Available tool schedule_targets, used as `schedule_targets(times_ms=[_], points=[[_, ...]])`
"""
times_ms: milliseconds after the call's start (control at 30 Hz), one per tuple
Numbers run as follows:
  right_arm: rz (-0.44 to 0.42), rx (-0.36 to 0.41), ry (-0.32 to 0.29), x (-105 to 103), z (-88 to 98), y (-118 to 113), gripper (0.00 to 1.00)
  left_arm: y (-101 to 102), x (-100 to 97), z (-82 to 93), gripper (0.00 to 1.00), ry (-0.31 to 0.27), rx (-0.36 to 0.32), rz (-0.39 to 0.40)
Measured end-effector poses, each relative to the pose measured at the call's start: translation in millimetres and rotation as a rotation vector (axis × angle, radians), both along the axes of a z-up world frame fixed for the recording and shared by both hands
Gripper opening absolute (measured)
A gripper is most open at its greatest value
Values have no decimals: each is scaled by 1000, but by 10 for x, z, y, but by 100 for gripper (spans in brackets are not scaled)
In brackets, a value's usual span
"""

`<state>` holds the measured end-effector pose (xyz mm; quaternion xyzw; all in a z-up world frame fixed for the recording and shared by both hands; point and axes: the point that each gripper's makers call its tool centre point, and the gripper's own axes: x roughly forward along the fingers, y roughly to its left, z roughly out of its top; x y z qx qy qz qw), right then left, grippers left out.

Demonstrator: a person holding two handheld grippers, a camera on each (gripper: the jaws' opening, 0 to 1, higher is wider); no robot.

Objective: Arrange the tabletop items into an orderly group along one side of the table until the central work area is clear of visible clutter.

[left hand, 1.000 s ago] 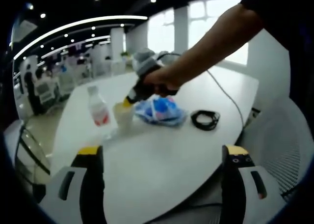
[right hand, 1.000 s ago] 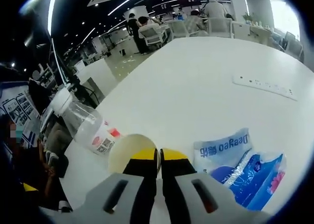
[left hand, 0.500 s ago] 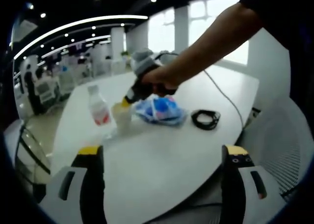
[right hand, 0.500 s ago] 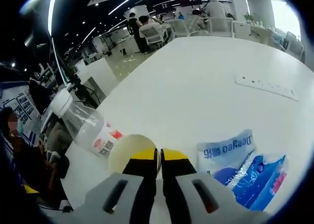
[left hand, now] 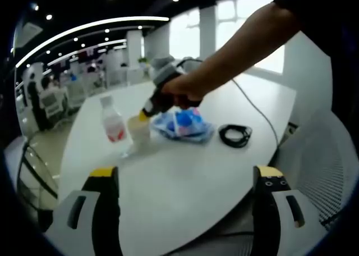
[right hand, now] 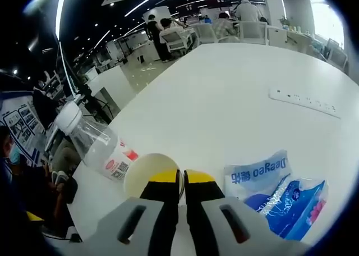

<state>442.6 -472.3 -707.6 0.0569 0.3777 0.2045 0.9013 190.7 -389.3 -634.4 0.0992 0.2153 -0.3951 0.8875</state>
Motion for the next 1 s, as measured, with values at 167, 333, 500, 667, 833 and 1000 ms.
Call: schedule_targets(times_ms=[167,333,500,667,833,1000], points=[[2,8,10,-14,-11,15,3,10,2,-1,96,0,1,1],[-9,21,11,-11,-3,5,7,14,2,-3,96,-1,1,0],[-21,35,-1,6,49,-17,12,14,2,-2,96,-5,0,0],[-27,51,-11,1,104,-29,17,10,0,3,96,-10,-1,0],[-26,54,-17,-13,141,-35,21,-5,-5,15,96,-14,-2,-1],[-24,65,-29,-68,216,-59,26,-11,-13,18,97,-14,-7,-3]])
